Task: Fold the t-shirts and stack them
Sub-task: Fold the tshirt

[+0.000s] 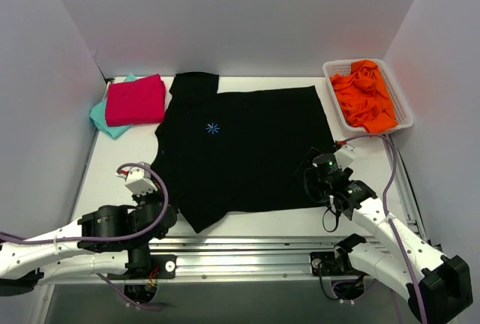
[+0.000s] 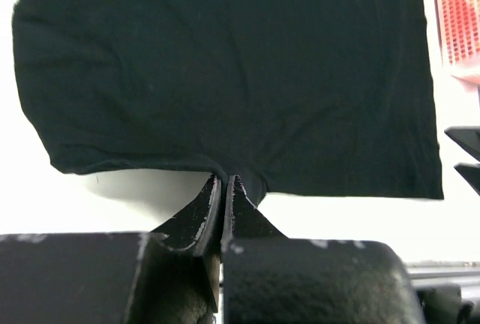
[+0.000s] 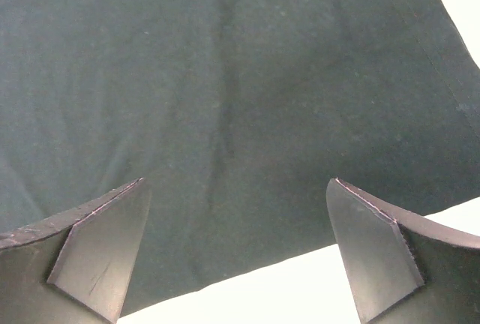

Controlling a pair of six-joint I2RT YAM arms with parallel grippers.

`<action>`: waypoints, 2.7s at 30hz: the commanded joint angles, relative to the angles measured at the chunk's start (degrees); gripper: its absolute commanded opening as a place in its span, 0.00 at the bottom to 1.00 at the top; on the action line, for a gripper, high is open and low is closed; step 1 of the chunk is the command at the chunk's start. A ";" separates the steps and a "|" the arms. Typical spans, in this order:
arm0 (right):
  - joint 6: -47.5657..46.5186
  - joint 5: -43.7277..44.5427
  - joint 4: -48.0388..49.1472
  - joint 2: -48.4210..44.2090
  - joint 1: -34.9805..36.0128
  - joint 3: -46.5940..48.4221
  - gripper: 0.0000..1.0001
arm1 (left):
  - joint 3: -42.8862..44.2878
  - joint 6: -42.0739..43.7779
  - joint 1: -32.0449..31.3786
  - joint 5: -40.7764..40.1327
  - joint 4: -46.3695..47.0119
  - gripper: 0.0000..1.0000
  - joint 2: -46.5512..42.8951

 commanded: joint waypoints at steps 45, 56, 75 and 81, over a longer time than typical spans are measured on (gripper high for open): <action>4.99 -5.41 -18.25 22.93 -29.07 5.38 0.89 | -7.59 33.55 49.36 39.29 50.73 0.02 20.24; 4.55 -6.73 -10.52 28.55 -29.24 3.71 0.57 | -7.85 33.72 51.12 40.34 51.70 0.02 22.70; 2.00 -4.27 -11.05 16.97 -29.07 4.33 0.00 | -5.05 34.07 51.83 40.08 47.40 0.02 22.00; 0.25 -8.39 -5.08 15.19 -29.07 5.90 0.00 | -1.09 33.81 51.91 39.82 45.99 0.02 24.45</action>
